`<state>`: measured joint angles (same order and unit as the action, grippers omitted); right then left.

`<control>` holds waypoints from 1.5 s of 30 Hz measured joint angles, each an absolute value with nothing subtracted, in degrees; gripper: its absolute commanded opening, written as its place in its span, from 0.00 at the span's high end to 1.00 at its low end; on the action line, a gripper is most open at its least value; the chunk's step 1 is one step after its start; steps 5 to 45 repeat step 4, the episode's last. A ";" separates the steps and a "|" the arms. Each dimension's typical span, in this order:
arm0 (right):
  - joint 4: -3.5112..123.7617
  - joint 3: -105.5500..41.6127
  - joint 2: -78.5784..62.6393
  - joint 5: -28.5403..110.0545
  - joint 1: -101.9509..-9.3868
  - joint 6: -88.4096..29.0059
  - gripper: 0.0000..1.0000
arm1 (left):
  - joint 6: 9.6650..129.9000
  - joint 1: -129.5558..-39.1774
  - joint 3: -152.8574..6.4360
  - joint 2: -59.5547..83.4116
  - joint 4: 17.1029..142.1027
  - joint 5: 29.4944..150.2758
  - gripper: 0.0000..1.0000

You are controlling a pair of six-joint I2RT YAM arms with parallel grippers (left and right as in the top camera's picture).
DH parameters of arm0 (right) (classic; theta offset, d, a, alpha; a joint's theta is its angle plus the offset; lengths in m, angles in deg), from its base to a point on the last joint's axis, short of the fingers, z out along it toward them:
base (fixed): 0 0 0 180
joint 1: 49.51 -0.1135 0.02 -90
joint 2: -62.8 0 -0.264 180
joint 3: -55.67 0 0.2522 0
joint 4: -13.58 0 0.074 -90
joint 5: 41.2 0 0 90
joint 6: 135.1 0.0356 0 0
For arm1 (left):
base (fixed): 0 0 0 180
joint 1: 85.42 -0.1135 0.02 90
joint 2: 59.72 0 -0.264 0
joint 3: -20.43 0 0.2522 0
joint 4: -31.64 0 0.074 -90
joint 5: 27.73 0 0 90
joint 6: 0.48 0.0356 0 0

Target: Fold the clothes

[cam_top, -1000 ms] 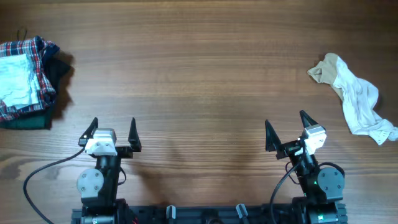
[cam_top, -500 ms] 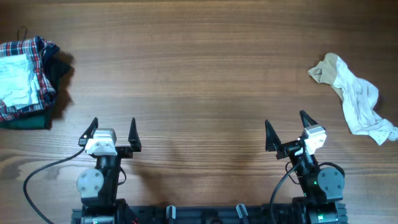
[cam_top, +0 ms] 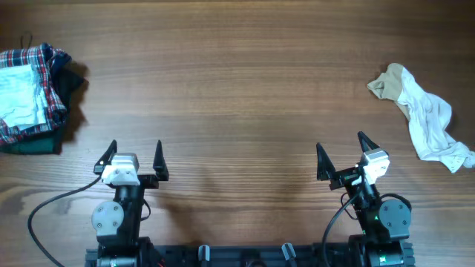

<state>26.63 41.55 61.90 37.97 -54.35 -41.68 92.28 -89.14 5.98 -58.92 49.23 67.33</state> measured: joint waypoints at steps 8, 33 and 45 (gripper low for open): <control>26.63 41.55 61.92 37.97 -54.32 -41.68 0.00 | 92.28 -89.14 5.98 -58.92 49.23 67.33 0.00; 26.63 41.55 61.92 37.97 -54.32 -41.68 0.00 | 92.28 -89.14 5.98 -58.92 49.23 67.33 0.00; 26.63 41.55 61.92 37.97 -54.32 -41.68 0.00 | 92.28 -89.14 5.98 -58.92 49.23 67.33 0.00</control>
